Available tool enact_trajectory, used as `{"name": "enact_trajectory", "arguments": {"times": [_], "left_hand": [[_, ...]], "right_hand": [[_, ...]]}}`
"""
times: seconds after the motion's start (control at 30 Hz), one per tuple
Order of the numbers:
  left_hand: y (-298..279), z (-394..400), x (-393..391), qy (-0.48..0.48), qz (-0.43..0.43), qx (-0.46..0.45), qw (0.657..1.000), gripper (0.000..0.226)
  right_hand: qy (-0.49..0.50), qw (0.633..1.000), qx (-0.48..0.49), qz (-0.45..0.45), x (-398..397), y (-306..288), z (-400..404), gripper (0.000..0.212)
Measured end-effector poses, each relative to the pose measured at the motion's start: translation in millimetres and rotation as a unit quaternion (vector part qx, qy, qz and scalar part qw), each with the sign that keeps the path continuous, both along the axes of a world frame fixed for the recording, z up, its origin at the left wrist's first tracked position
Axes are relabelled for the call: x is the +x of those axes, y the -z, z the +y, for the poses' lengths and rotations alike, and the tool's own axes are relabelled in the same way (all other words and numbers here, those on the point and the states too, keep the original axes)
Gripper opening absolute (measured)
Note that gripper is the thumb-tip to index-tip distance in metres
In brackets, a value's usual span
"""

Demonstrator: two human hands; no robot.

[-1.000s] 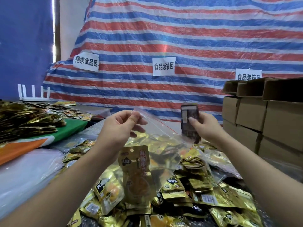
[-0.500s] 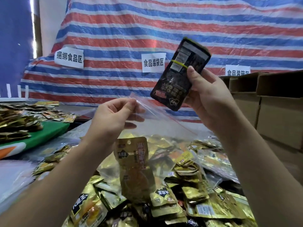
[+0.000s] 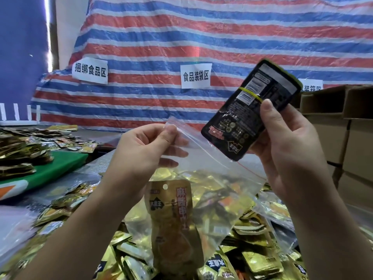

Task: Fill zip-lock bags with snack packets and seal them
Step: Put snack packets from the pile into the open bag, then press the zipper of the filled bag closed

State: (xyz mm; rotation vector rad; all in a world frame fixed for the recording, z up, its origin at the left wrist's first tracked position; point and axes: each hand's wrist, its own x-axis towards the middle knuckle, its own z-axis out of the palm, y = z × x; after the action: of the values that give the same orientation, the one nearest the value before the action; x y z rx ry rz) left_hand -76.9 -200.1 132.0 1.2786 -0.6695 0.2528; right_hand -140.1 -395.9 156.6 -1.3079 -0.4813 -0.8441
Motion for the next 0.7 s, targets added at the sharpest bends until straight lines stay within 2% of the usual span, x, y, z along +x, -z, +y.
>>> {"name": "enact_trajectory", "arguments": {"times": [0.2, 0.33, 0.5, 0.57, 0.7], "left_hand": [[1, 3, -3, -0.002, 0.012, -0.004, 1.000, 0.025], [3, 6, -5, -0.011, 0.009, 0.004, 1.000, 0.021], [5, 5, -4, -0.009, -0.001, 0.017, 1.000, 0.025], [7, 5, 0, -0.024, 0.004, 0.015, 1.000, 0.025], [8, 4, 5, -0.034, 0.012, 0.013, 0.999, 0.027]], "right_hand": [[0.062, 0.993, -0.102, -0.025, -6, 2, 2, 0.027], [0.011, 0.988, -0.146, -0.051, -9, 2, 4, 0.025], [-0.026, 0.962, -0.272, -0.028, -8, 8, 12, 0.028], [-0.053, 0.964, -0.259, -0.012, -7, 10, 14, 0.031], [-0.107, 0.980, -0.163, 0.027, -7, 7, 16, 0.034]]}}
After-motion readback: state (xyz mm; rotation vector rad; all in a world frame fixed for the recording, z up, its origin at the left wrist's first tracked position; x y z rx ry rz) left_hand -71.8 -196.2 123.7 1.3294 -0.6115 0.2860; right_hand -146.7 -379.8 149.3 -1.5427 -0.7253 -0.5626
